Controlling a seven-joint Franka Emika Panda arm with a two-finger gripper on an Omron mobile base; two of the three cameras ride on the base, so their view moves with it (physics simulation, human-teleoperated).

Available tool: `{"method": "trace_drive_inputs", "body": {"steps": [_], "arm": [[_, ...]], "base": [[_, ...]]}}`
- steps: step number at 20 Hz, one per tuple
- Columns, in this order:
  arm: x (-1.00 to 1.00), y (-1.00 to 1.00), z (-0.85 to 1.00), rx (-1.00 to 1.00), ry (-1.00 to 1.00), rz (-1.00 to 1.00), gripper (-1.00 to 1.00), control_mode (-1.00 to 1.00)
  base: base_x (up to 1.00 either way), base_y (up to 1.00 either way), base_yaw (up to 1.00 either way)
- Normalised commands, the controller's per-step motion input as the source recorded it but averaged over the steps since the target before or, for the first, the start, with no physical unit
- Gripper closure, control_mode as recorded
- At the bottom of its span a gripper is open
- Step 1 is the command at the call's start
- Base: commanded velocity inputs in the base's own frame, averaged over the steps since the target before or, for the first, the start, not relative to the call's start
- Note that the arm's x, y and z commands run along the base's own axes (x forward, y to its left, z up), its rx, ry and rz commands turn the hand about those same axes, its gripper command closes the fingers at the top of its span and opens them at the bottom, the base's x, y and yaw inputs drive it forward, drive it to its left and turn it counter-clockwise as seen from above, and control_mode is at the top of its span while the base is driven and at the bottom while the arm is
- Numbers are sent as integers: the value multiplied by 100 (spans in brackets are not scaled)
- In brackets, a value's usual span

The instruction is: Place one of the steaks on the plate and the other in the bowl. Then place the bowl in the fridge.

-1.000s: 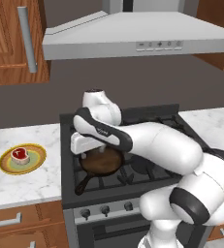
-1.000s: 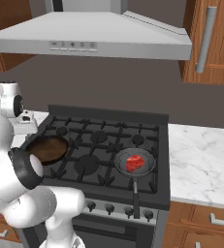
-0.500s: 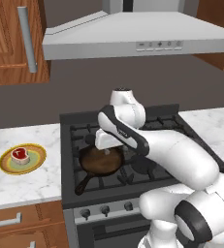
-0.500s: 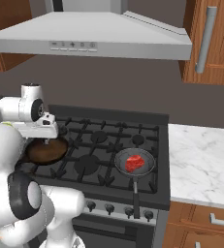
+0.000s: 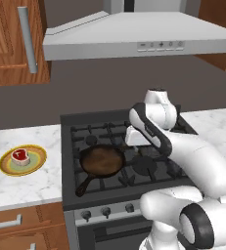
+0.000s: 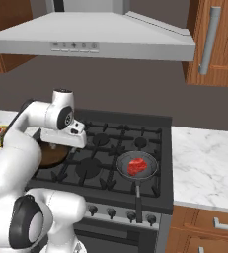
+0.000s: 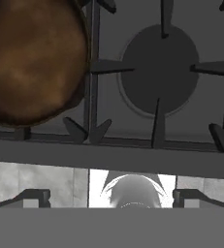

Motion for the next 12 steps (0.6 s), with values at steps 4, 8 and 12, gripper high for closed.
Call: {"method": "trace_drive_inputs", "body": {"steps": [4,8,12], "arm": [[23,-100,0,0,14,-12,-100,-100],[21,-96,-1,0,11,-5,-100,-100],[28,-77,-4,0,4,-5,-100,-100]], "base": [[0,0,0],[0,0,0],[0,0,0]]}}
